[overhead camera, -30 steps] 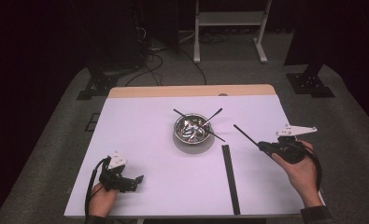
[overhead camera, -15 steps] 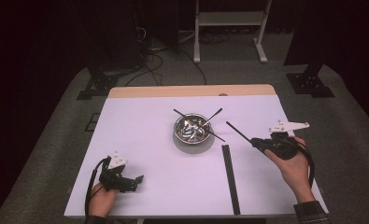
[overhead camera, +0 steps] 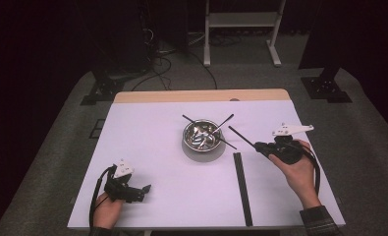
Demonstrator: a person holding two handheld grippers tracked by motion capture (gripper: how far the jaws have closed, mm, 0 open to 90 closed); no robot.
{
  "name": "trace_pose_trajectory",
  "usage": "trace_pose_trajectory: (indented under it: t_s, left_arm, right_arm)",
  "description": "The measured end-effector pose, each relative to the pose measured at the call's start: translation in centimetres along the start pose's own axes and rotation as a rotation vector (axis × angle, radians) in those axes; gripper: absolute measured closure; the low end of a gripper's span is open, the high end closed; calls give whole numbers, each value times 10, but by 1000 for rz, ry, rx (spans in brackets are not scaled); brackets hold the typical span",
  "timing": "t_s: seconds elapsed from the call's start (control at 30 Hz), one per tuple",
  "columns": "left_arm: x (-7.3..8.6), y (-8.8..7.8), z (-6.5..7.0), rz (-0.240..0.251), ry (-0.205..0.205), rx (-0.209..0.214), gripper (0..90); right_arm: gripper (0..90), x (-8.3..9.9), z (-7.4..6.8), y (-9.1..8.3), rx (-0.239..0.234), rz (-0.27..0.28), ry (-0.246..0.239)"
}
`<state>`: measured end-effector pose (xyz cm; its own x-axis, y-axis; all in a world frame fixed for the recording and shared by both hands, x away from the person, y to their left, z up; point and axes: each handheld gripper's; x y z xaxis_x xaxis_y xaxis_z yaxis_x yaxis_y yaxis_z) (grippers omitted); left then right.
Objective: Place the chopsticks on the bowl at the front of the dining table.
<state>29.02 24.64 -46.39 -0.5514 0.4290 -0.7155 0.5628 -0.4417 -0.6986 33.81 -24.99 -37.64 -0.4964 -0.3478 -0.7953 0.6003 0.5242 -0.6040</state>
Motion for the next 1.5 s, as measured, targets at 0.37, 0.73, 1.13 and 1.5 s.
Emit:
trace_pose_trajectory:
  t_s: [0.37,0.73,1.13,1.5]
  left_arm:
    - [0,0,0,0,-1,0,0]
    - [0,0,0,2,-3,0,0]
    - [0,0,0,2,-2,0,0]
    - [0,0,0,2,-1,0,0]
  right_arm:
    - [855,-13,-10,14,-27,6,-15]
    - [856,-26,-22,29,-51,1,-40]
    - [856,-42,-31,44,-68,3,-53]
    - [856,-54,-39,65,-83,1,-60]
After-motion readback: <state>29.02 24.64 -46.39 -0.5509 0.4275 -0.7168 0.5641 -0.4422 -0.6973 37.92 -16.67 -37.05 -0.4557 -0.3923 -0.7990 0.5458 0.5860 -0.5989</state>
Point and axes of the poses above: each handheld gripper's, and its own axes: y roughly forward along the jaws, x roughly out of its underside, z roughly to its right, and after that the axes turned 2 degrees about x, right-handed
